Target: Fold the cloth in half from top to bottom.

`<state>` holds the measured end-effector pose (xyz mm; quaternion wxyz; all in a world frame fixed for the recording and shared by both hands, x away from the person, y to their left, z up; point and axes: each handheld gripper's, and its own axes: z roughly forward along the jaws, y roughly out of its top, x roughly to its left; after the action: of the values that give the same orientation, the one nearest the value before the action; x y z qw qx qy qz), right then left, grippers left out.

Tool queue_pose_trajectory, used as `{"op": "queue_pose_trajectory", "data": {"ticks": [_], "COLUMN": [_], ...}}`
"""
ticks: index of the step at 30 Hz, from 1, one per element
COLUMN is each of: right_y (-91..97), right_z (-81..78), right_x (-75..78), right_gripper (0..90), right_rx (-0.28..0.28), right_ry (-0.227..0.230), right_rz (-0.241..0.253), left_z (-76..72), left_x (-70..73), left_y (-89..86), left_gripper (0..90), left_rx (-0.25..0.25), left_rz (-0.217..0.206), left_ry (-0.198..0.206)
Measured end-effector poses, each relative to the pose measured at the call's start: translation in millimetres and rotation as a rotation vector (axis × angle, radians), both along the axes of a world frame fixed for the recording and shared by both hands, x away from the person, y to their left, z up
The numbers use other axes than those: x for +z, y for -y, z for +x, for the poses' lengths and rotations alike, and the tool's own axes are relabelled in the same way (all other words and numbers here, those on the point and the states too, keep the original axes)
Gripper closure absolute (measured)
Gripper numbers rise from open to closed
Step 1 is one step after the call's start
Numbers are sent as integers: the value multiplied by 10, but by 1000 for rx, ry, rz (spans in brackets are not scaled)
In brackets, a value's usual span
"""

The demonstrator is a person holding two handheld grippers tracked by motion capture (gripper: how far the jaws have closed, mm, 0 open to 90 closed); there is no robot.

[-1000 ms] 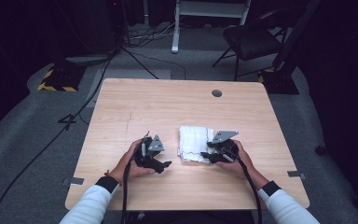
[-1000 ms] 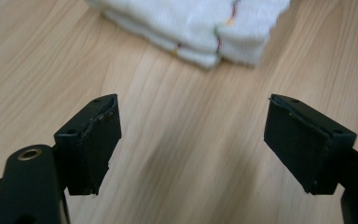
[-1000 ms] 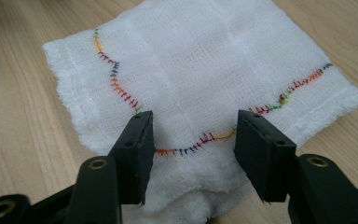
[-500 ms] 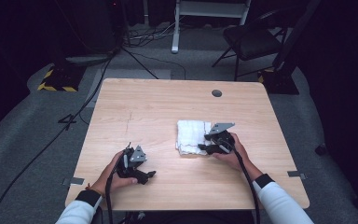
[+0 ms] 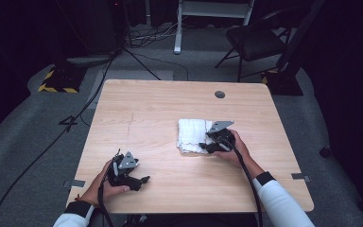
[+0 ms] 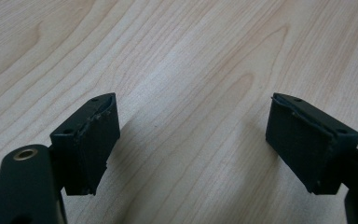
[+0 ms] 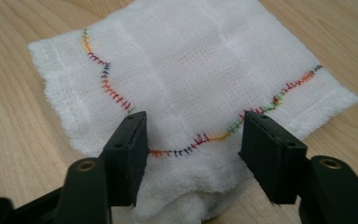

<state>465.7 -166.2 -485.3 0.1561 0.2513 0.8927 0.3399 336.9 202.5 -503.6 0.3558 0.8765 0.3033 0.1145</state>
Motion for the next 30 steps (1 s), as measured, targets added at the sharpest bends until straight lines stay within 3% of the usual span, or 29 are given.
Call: {"op": "queue_pose_trajectory", "data": {"ticks": [7, 19, 26, 30], "right_y": [37, 175, 311, 383], "right_z": [-46, -209, -322, -384], "right_x": [89, 249, 308, 339], "right_gripper": [335, 308, 300, 299], "right_rx": [-10, 27, 29, 22], "right_ry": [-4, 3, -2, 23], "right_rz": [-38, -91, -95, -103], "left_z": [1, 1, 1, 0], "left_x": [0, 0, 0, 0], "left_y": [0, 0, 0, 0], "left_gripper": [177, 177, 177, 177], "left_rx": [0, -1, 0, 0], "left_rz": [0, 0, 0, 0], "left_ry": [0, 0, 0, 0]}}
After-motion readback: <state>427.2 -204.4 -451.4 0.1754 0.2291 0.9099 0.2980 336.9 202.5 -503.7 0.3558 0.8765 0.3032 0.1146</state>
